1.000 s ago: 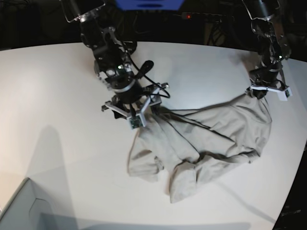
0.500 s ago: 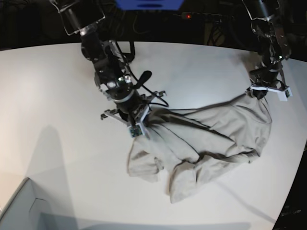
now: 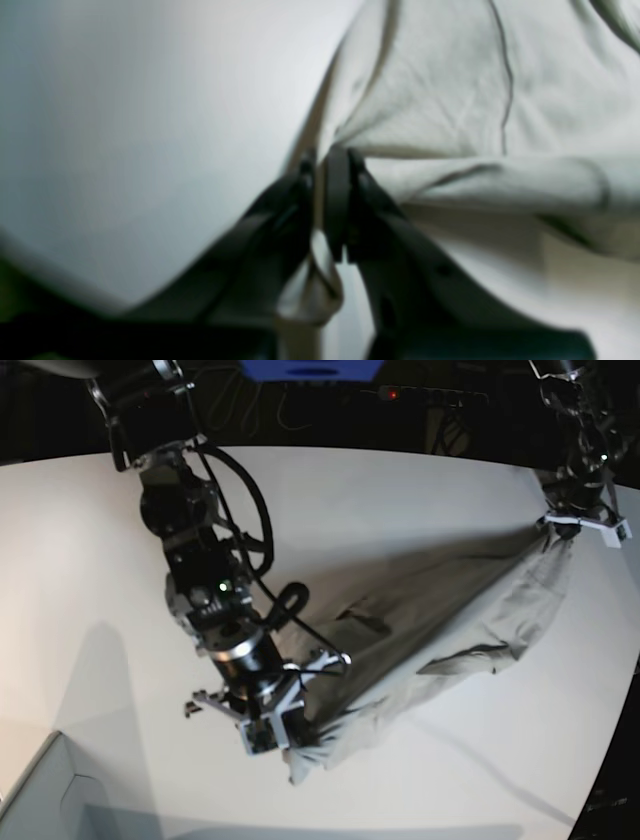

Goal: Layout the t-shirt on the table in an organized manner, then fold the t-shirt properly
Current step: 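Pull the grasped corner with the right gripper away from the left gripper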

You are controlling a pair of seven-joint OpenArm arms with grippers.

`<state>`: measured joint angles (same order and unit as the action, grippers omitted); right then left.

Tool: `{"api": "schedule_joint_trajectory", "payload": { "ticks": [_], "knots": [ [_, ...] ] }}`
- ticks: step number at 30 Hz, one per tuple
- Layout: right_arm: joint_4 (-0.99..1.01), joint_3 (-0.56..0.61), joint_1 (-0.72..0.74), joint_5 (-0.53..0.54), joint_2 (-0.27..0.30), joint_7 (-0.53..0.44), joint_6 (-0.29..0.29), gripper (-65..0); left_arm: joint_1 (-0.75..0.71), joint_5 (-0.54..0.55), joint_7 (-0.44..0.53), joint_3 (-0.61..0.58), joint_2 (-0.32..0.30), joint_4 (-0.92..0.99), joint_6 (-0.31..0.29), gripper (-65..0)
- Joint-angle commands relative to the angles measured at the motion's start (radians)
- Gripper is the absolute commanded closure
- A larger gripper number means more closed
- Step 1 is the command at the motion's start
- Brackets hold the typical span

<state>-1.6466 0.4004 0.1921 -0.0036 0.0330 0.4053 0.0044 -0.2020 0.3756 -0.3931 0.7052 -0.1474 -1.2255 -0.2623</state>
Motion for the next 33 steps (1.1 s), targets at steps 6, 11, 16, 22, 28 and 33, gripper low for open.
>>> {"api": "schedule_joint_trajectory", "payload": {
  "ticks": [6, 11, 16, 22, 28, 33],
  "knots": [
    [0.182, 0.116, 0.214, -0.002, -0.061, -0.044, 0.001, 0.0, -0.040, 0.006, 0.024, -0.002, -0.014, -0.126, -0.005, 0.0],
    [0.484, 0.210, 0.390, -0.002, -0.104, -0.107, 0.001, 0.0, -0.049, 0.007, 0.024, 0.003, -0.013, -0.149, -0.005, 0.0],
    [0.701, 0.263, 0.518, -0.002, -0.143, -0.144, 0.001, -15.6, -0.049, 0.001, 0.024, 0.003, -0.013, -0.145, -0.005, 0.0],
    [0.578, 0.245, 0.461, -0.002, -0.091, -0.150, -0.002, -39.4, -0.057, 0.007, 0.024, 0.003, -0.013, -0.144, -0.005, 0.0],
    [0.507, 0.110, 0.329, -0.002, -0.034, -0.150, -0.002, -41.1, -0.053, 0.007, 0.024, 0.004, -0.019, -0.145, -0.005, 0.0],
    [0.504, 0.025, 0.231, -0.002, 0.021, -0.150, -0.001, -41.1, -0.053, 0.007, 0.024, 0.006, -0.021, -0.147, -0.005, 0.0]
  ]
}}
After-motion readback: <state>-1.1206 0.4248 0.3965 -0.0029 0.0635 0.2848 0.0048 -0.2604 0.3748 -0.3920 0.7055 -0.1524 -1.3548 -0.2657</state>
